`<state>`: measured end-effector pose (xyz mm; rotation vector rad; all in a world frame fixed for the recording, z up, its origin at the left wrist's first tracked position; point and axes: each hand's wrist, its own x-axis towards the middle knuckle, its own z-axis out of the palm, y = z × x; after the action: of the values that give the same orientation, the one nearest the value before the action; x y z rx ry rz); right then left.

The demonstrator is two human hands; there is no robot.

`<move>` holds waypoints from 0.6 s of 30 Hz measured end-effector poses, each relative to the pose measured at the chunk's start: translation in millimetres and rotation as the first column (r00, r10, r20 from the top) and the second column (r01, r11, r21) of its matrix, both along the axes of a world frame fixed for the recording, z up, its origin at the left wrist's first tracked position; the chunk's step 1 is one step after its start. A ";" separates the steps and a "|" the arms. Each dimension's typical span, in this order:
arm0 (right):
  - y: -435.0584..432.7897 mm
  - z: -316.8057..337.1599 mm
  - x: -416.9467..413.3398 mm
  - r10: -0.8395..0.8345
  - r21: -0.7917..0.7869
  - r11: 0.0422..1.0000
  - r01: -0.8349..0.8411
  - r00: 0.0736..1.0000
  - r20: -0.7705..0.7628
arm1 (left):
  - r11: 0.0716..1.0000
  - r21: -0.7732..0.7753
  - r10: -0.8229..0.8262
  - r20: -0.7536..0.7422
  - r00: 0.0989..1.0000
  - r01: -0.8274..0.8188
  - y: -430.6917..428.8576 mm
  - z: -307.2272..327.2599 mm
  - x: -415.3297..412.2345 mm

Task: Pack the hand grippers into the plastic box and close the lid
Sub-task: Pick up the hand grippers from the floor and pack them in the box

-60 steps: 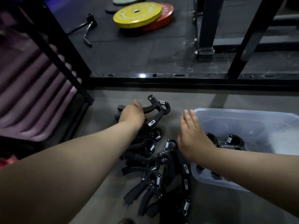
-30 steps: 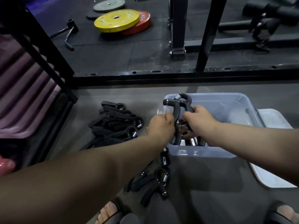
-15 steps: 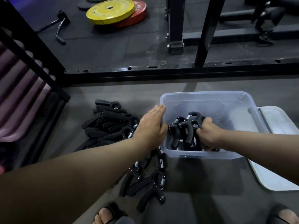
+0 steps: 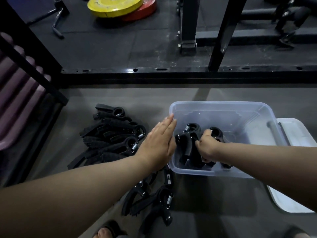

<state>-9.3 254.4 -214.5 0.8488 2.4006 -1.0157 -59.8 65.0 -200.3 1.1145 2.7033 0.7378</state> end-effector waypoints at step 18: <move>3.2 -1.0 -6.7 0.329 0.229 0.892 -0.389 0.908 0.259 | 1.000 0.000 -0.026 0.043 0.999 0.026 -3.2 -0.9 -2.1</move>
<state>-16.0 257.6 -215.5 0.5298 2.4183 -0.4291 -61.9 61.8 -201.2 1.1188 2.6483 0.7477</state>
